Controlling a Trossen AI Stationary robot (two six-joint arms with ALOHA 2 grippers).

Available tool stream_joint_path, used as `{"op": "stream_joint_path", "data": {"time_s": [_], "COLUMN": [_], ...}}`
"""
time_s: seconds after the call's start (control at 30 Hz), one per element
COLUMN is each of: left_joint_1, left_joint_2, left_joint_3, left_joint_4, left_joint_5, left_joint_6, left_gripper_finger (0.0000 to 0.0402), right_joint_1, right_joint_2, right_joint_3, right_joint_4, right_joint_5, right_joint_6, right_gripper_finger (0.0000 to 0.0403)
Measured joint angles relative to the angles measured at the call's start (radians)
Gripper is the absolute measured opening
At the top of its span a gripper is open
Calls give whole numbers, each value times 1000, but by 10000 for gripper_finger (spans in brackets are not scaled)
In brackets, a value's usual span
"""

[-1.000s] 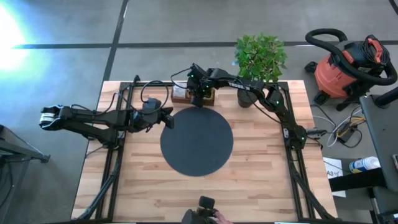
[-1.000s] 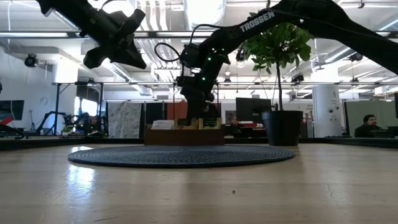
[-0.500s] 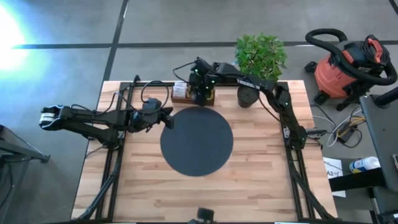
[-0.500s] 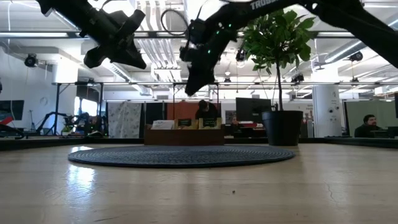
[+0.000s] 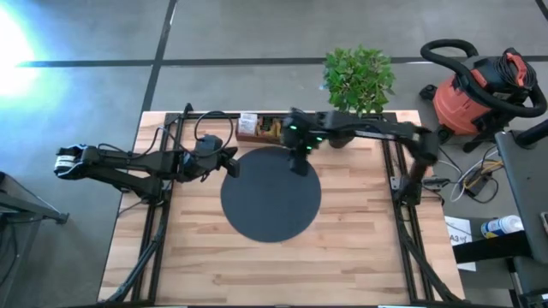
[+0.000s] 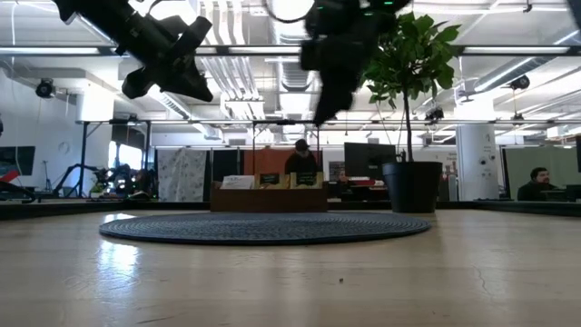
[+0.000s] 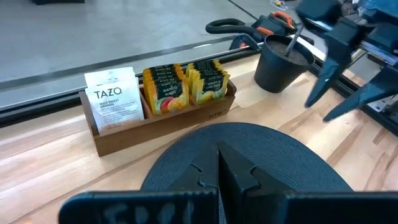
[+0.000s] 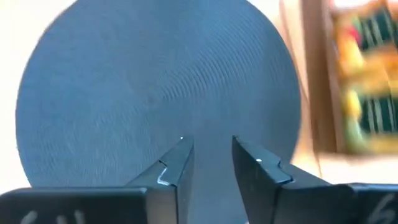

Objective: Pick & Place Tea
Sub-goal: Return to Home Position

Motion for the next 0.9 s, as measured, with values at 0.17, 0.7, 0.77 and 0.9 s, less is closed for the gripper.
{"op": "stream_joint_path", "data": {"time_s": [0.17,0.7,0.77,0.9], "left_joint_1": [2,94,98,98], "left_joint_2": [0,0,0,-2], "left_joint_3": [0,0,0,0], "left_joint_4": [1,292,339,354], "left_joint_5": [0,597,686,612], "left_joint_6": [0,104,92,25], "left_gripper_finger": [0,0,0,0], "right_joint_1": [16,87,87,89], "right_joint_2": [-270,-902,-958,-1068], "right_joint_3": [-311,-725,-743,-771], "right_joint_4": [83,15,18,18], "right_joint_5": [130,344,343,267], "right_joint_6": [152,546,593,556], "right_gripper_finger": [90,77,77,73]}}
